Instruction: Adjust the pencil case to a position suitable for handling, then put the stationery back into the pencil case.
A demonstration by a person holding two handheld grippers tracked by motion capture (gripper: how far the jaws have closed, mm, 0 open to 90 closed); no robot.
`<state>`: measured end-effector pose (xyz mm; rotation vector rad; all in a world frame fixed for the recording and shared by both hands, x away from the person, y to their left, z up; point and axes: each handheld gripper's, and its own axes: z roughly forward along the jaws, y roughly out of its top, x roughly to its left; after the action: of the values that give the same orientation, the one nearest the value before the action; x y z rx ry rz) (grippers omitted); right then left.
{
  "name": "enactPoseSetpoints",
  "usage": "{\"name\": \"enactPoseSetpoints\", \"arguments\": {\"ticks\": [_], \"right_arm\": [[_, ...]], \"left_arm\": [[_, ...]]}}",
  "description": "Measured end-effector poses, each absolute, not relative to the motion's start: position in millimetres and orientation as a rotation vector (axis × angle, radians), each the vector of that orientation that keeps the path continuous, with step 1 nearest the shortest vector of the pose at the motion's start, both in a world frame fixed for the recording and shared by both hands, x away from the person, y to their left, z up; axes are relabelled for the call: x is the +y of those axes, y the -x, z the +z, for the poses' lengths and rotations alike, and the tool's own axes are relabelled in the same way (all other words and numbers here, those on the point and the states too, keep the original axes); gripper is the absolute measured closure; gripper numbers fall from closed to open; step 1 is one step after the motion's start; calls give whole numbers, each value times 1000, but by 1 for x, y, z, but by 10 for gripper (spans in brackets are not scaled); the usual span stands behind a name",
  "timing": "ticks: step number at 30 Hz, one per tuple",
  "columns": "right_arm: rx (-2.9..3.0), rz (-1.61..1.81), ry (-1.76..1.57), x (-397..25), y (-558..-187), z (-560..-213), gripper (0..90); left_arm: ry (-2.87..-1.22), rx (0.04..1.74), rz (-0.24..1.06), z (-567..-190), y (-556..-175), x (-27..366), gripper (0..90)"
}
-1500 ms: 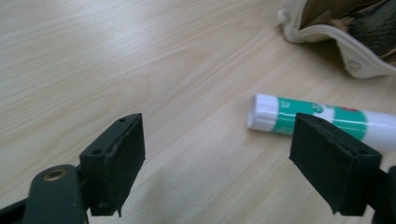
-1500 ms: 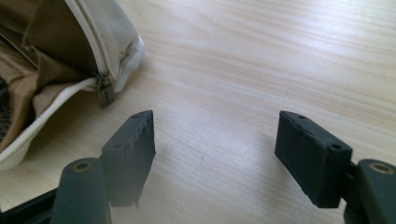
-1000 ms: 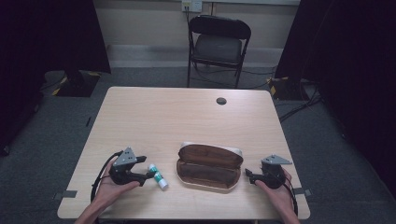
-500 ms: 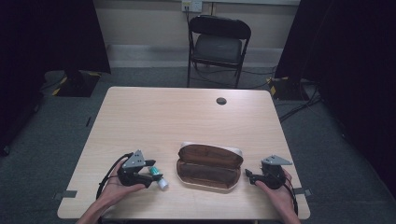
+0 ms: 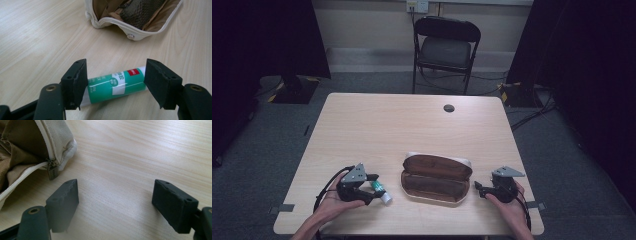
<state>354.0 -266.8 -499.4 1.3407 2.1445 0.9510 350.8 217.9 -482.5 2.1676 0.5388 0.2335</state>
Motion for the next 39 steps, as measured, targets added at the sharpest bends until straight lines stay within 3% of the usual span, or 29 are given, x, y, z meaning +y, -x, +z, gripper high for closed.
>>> {"name": "enactPoseSetpoints", "arguments": {"ticks": [14,17,36,39], "right_arm": [[2145,949,-1338,-267,-354,-499,207],[2145,949,-1338,-267,-354,-499,207],[2138,949,-1343,-266,-357,-500,207],[2138,949,-1343,-266,-357,-500,207]], "left_arm": [[-2286,533,275,-489,-350,216,568],[-2314,517,267,-488,-348,216,655],[-2242,754,169,-488,-350,254,655],[-2233,783,173,-488,-351,254,571]]}}
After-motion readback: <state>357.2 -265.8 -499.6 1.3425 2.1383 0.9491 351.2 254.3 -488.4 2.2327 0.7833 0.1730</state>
